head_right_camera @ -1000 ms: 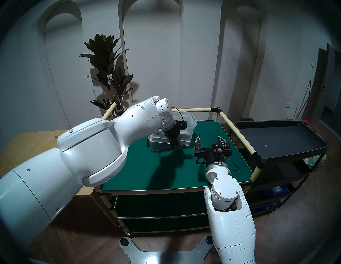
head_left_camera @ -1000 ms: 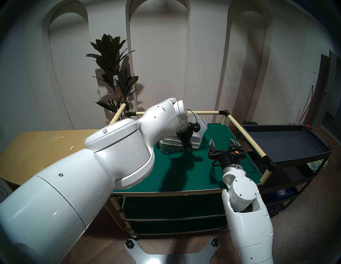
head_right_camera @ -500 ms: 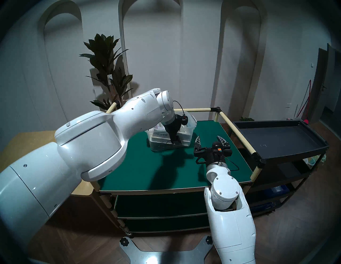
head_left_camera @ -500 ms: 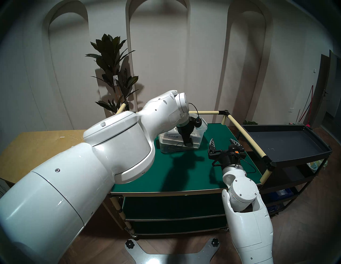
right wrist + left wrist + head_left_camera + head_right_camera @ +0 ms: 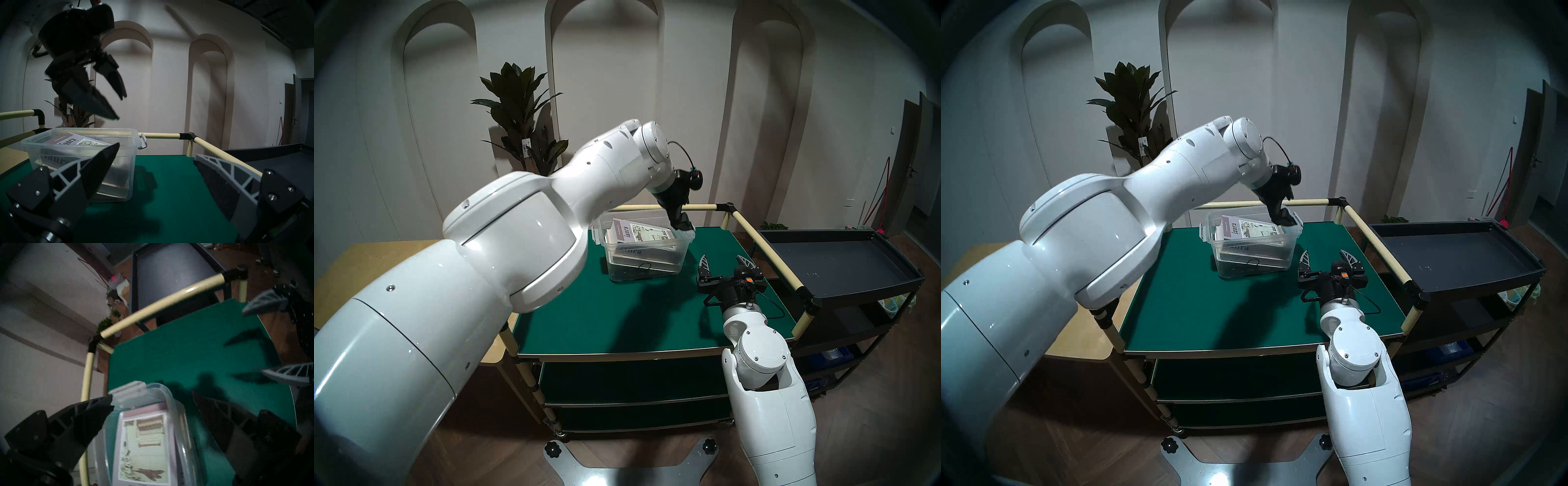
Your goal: Put the storage box onto the shelf
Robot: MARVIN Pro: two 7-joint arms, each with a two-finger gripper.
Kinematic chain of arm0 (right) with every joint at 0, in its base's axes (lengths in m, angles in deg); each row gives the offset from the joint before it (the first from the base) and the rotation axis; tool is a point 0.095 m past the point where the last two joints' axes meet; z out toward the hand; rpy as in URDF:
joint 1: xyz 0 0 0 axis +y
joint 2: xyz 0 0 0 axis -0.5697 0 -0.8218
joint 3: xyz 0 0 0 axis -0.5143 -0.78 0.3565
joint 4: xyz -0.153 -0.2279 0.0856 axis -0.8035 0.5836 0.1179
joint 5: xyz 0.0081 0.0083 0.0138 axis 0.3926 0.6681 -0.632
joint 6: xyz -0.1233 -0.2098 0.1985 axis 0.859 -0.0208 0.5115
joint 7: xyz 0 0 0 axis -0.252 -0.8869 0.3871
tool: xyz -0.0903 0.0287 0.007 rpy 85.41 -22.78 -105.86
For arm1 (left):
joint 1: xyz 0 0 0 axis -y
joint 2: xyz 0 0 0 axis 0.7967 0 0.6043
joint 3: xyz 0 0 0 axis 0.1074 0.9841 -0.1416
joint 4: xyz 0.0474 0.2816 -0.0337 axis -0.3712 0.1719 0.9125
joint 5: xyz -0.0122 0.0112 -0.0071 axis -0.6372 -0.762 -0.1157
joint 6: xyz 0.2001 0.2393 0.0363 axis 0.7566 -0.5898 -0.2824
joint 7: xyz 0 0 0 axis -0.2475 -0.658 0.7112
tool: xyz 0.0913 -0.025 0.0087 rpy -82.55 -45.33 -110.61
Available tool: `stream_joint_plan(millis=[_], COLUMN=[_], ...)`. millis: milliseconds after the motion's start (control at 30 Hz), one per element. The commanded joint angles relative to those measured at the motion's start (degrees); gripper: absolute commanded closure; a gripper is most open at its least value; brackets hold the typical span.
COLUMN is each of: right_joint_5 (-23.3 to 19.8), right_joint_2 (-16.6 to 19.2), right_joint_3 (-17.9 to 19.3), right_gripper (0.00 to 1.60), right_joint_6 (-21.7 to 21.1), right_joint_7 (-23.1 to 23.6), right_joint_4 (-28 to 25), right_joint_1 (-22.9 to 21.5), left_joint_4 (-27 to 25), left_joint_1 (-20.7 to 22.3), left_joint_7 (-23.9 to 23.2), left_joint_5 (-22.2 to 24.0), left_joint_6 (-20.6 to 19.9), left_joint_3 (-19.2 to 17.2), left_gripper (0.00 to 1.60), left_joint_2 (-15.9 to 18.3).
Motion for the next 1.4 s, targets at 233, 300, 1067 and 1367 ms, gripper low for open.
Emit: stream_joint_plan(millis=[233, 300, 1067, 1367], right_joint_5=[0.05, 0.05, 0.03, 0.03], right_joint_2=[0.06, 0.06, 0.04, 0.03], right_joint_3=[0.1, 0.1, 0.07, 0.06], right_gripper=[0.0, 0.0, 0.0, 0.0], right_joint_6=[0.35, 0.35, 0.29, 0.27], right_joint_7=[-0.06, -0.06, -0.05, -0.04], right_joint_4=[-1.16, -1.14, -0.59, -0.18], right_joint_1=[-0.48, -0.48, -0.55, -0.58], left_joint_4=[-5.4, -5.53, -9.91, -13.32], left_joint_1=[9.92, 9.72, 0.28, -0.01], left_joint_7=[13.19, 14.4, 28.1, 33.77], left_joint_5=[3.83, 4.67, 9.95, 9.83], left_joint_6=[-0.68, -1.04, -6.19, -6.09], left_joint_3=[-13.58, -15.3, -22.22, -23.15], left_gripper=[0.0, 0.0, 0.0, 0.0], left_joint_2=[9.85, 10.4, 4.02, 3.01])
